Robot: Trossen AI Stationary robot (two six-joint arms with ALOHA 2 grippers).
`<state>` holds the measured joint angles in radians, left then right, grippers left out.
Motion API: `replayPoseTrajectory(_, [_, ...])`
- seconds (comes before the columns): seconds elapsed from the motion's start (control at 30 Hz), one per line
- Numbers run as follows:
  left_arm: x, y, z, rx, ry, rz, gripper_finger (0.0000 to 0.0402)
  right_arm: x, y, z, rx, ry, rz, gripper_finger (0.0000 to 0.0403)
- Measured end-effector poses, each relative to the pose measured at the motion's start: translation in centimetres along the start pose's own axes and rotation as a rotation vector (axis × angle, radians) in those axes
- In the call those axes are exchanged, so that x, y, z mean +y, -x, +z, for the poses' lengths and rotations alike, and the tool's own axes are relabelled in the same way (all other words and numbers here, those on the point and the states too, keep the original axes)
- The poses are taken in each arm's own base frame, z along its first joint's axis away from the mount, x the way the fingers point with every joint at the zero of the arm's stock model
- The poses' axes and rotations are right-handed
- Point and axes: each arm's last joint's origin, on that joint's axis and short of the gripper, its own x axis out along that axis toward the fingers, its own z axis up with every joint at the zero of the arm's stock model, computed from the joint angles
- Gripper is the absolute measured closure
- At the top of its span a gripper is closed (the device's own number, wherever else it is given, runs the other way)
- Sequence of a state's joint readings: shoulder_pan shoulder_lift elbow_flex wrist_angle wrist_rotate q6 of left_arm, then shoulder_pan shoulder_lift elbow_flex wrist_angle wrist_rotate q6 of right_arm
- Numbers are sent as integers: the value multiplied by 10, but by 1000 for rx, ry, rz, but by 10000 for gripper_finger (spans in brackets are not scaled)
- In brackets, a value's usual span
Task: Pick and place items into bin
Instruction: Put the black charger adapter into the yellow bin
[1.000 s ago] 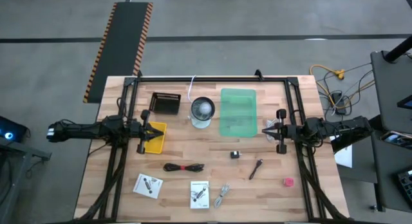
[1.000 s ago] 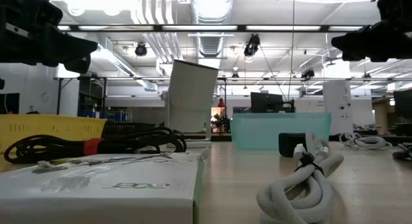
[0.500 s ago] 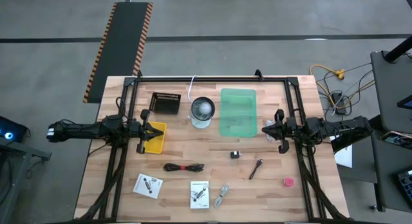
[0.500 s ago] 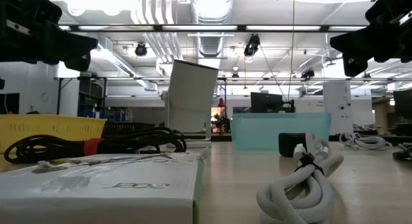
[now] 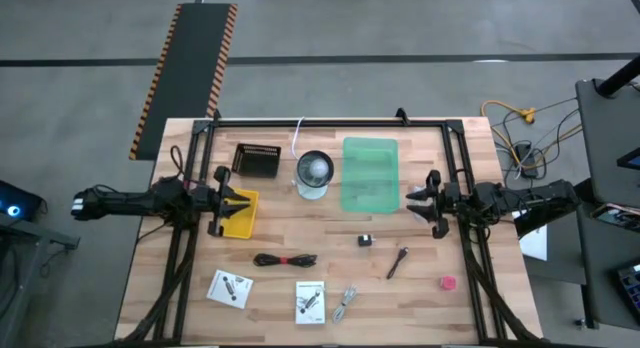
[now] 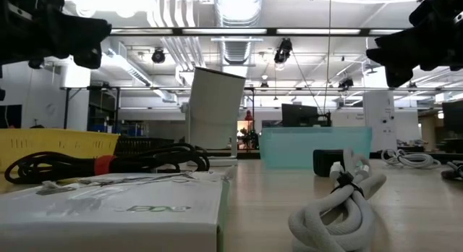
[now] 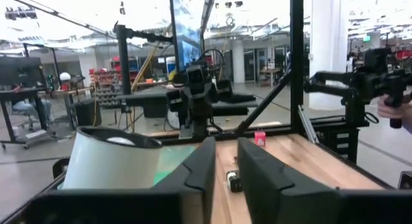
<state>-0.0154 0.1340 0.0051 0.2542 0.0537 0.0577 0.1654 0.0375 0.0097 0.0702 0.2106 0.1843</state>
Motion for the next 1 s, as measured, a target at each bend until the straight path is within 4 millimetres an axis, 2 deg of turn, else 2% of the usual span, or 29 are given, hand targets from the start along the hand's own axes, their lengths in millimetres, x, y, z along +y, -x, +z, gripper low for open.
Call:
replayPoseTrajectory(0.13, [1, -2, 1, -11, -3, 35, 293, 3, -1, 12, -125, 64, 19, 207])
replayPoseTrajectory(0.23, [3, -4, 7, -69, -10, 92, 268, 4, 0, 22, -220, 118, 29, 192])
replayPoseTrajectory(0.33, [4, -6, 12, -117, -12, 99, 255, 6, 0, 31, -243, 147, 28, 187])
replayPoseTrajectory(0.5, [4, -11, 10, -78, -22, 98, 251, 14, -3, 64, -259, 143, 84, 188])
replayPoseTrajectory(0.7, [4, -17, 13, -140, -36, 105, 250, 25, -17, 104, -19, 184, 53, 188])
replayPoseTrajectory(0.83, [4, -21, 8, -102, -35, 102, 250, 31, -27, 125, 134, 153, 34, 188])
replayPoseTrajectory(1.0, [5, -25, 7, -96, -28, 101, 250, 37, -38, 149, 210, 105, 18, 188])
